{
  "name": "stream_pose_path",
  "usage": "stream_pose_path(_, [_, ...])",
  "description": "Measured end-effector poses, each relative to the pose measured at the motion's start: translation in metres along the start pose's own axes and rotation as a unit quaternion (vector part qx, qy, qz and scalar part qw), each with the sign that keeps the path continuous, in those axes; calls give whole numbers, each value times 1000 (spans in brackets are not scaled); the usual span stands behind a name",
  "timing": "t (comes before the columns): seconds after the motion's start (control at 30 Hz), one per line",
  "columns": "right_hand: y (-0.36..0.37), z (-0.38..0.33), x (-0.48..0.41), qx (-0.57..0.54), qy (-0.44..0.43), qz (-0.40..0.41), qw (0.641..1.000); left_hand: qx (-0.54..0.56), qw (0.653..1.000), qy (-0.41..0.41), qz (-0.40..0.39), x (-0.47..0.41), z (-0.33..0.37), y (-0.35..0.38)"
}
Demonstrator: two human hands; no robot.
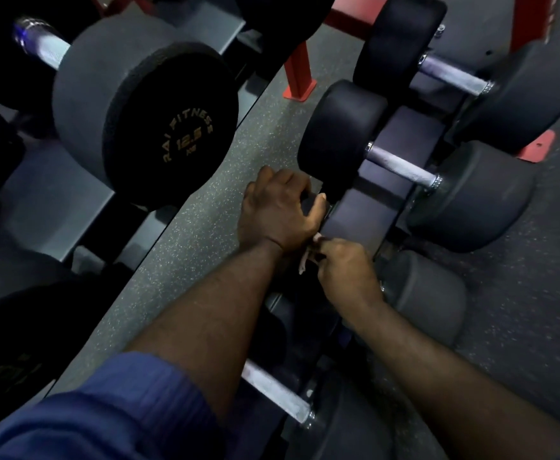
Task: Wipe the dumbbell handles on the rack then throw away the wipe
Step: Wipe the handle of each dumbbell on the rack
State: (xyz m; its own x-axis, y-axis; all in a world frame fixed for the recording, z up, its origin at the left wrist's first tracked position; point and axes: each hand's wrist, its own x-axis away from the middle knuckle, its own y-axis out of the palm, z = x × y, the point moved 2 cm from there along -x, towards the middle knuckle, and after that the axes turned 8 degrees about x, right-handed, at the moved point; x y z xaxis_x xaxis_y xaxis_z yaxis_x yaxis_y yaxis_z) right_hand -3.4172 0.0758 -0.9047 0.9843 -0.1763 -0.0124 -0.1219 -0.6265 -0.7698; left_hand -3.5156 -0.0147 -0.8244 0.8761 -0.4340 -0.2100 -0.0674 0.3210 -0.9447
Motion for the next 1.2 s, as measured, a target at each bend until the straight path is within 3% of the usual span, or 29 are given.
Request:
stream_pose_path(0.13, [-4,-9,3,141,-94,21,985,7,1000,-2,14,1,-2,0])
stream_pose_path(0.27, [2,-6,15,165,-201,12,966,5,1000,-4,21,2,-2,1])
stream_pose_path(0.43, [8,-8,11,165,-244,10,956,8,1000,-3,26,1,-2,-1])
stream_pose_path(0.53, [11,5,2,78,-166,-15,983,14,1000,-1,24,1,-4,2])
stream_pose_path(0.7, [-17,-6,6,-87,7,79,993,10,1000,-3,27,0,-3,1])
stream_pose_path(0.8, [-14,14,-13,-167,163,-41,972,21,999,-5,25,1,-3,2])
stream_pose_path(0.9, [-2,33,-42,-292,258,-196,900,24,999,-8,19,0,-3,1])
stream_pose_path(0.93, [-1,35,-48,-284,256,-216,898,23,1000,-8,16,0,-3,1])
stream_pose_path(1.07, [-21,38,-50,-88,122,-249,957,24,1000,-7,15,0,-3,1])
stream_pose_path(1.2, [-51,36,-37,51,74,-261,961,14,1000,-6,14,0,-3,2])
